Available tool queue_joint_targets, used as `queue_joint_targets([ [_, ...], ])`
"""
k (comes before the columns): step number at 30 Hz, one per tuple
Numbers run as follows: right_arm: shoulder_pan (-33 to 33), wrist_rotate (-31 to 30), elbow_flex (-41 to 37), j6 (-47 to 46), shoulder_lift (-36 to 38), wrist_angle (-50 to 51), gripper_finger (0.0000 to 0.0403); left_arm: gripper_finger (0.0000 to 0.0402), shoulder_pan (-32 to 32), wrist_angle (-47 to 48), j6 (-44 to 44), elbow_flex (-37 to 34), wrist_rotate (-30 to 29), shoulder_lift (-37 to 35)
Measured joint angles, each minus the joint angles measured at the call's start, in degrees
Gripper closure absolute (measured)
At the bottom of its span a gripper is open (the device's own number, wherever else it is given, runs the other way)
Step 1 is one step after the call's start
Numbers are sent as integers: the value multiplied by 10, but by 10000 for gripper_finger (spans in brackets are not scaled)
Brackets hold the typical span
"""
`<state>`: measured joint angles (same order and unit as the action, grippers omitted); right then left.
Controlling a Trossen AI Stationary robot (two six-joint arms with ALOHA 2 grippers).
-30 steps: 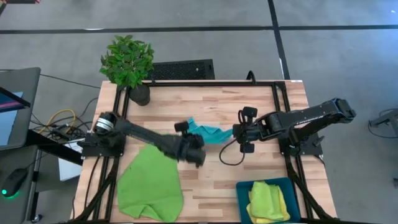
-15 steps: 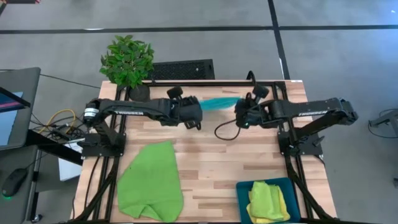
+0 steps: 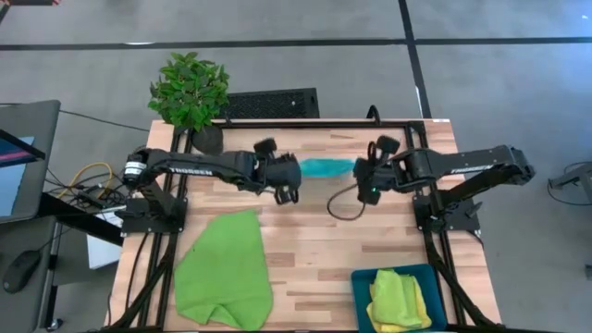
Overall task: Fold microfiber towels
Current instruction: Fold the blue towel
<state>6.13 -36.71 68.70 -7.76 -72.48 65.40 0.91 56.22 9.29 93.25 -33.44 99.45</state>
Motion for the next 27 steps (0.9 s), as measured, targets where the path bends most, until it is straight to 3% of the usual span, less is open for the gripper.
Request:
queue_joint_targets([
  [12,148,171,-64,-158,1,21,395,401,126,-21,139,-63,117,0],
  [23,249,281,-178,-231,0,-163,395,401,215,-194,252,-182,185,0],
  [27,268,291,-219,-270,0,-228,395,401,230,-250,304,-230,206,0],
])
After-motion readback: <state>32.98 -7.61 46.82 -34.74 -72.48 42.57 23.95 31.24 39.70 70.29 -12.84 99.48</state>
